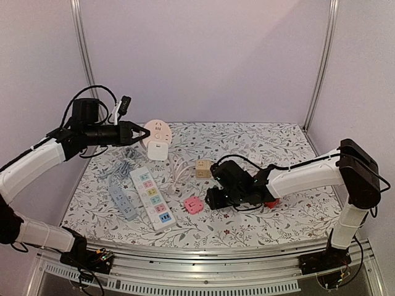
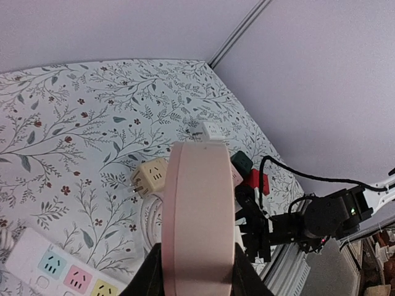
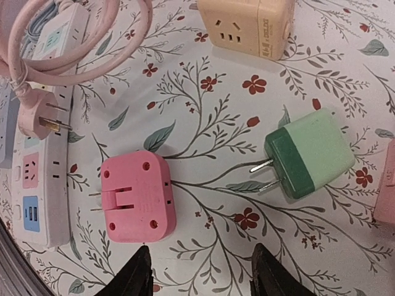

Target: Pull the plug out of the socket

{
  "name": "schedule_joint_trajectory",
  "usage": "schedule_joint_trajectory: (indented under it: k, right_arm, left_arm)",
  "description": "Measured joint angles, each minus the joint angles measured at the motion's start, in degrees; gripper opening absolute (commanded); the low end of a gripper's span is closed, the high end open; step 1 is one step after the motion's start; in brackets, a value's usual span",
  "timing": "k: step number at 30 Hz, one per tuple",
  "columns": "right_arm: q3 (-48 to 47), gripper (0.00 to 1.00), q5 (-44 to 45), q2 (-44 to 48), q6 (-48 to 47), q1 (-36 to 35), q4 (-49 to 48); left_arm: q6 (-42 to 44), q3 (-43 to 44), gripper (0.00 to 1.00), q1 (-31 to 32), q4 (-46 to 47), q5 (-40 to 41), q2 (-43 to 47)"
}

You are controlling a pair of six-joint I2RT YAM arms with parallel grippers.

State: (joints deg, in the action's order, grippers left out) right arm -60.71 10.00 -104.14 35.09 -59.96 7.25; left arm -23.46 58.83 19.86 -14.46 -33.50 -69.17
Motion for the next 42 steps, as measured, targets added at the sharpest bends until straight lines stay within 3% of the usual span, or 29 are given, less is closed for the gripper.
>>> schedule_joint_trajectory:
  k: [5,10,15,22,28,42]
  right_arm:
    - [1.4,0.63,4.8,6.3,-6.5,-2.4,0.9]
    - [-0.5,0.7,14.6,13.4,-18.3,-11.8,-0.1]
    - [-2.7,0.77,21.2,14.6,-28.1,-16.7,-3.4]
    - [-9.7,0.85,30.8,8.5,-40.7,-18.4,-5.1]
    - [-13.8,0.88,33.8,3.0,-48.0,-18.9,-5.5]
    - [-18.7,0.95,40.7,-2.9,-55.1,-20.7,-5.5]
  left_arm:
    - [-1.3,0.2,0.0,0.6,-0.6,-1.3,-4.3]
    - [-1.9,1.4,0.0,4.7,-1.9,-2.3,-9.4]
    - [-1.9,2.6,0.0,8.7,-2.9,-4.5,-10.7]
    - [-2.3,3.8,0.0,10.6,-3.3,-8.9,-14.3]
    - [-2.3,3.8,0.0,12.0,-3.8,-9.8,-14.8]
    - [-1.9,4.1,0.0,12.5,-4.9,-9.7,-14.8]
